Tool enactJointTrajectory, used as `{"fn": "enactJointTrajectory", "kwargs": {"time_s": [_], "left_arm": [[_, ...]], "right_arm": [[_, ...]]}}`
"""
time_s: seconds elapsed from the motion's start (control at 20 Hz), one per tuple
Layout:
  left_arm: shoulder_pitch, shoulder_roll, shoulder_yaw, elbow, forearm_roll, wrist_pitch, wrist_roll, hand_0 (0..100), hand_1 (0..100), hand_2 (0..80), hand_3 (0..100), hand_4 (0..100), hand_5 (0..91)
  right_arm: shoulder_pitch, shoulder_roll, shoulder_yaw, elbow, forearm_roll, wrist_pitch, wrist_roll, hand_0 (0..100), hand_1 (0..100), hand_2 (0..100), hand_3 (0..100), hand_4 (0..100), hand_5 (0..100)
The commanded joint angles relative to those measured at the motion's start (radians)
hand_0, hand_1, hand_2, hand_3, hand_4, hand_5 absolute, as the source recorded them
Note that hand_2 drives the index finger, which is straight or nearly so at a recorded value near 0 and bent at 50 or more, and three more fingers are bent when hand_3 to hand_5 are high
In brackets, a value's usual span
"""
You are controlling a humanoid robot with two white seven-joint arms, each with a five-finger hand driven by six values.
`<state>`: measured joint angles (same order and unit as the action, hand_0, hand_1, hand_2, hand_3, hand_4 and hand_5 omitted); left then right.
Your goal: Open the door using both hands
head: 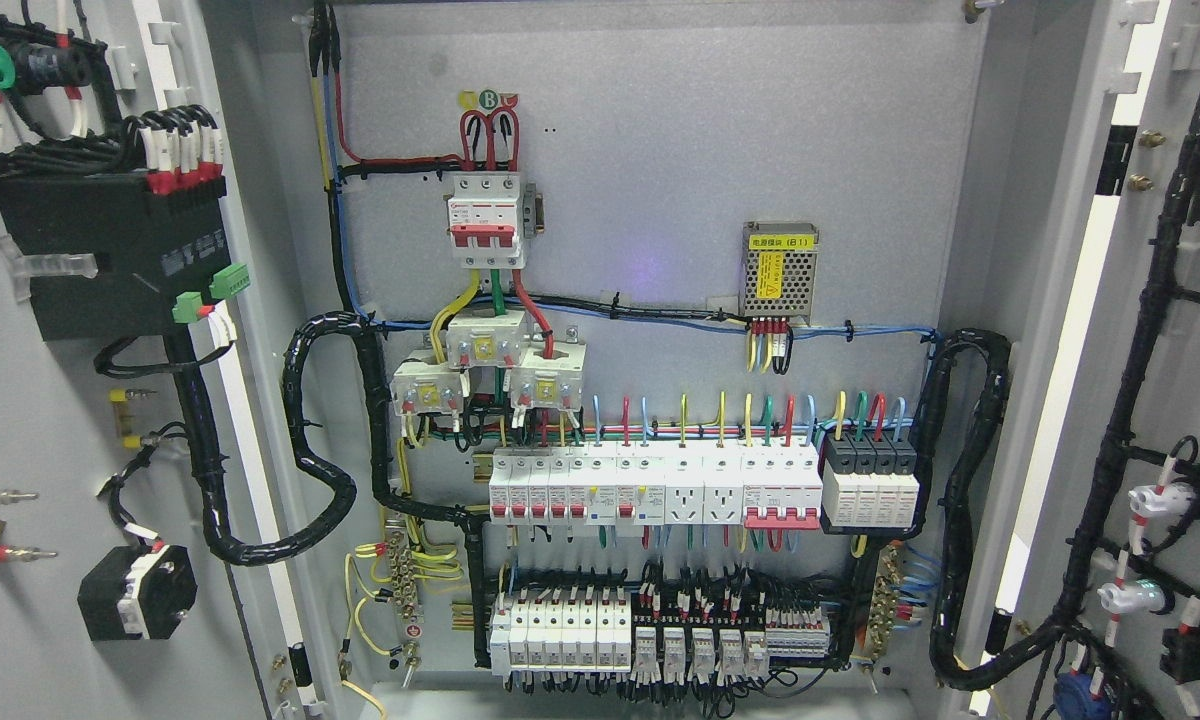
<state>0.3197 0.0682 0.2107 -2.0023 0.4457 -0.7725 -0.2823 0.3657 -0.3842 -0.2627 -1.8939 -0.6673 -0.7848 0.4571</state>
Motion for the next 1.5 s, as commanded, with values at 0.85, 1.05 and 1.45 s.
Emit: {"fn": "enactJointTrajectory", "kwargs": {"time_s": [0.85,1.05,1.45], "left_arm": [[-0.149,0.262,0.276,0.368,0.145,-0.378,0.0,0,0,0.0,0,0,0.0],[-0.2,0.308,0.276,0.47,0.157,-0.378,0.0,0,0,0.0,0,0,0.0],[-0.28,0.36,0.276,0.608,0.157,-0.284,0.0,0,0,0.0,0,0,0.0]], "right_arm": [[0.047,0.008,-0.095,0.032,-0.051,-0.042,0.0,38,0,0,0,0,0],[0.058,0.008,-0.107,0.033,-0.051,-0.044,0.0,38,0,0,0,0,0],[0.082,0.011,-0.125,0.036,-0.06,-0.042,0.0,38,0,0,0,0,0]]}}
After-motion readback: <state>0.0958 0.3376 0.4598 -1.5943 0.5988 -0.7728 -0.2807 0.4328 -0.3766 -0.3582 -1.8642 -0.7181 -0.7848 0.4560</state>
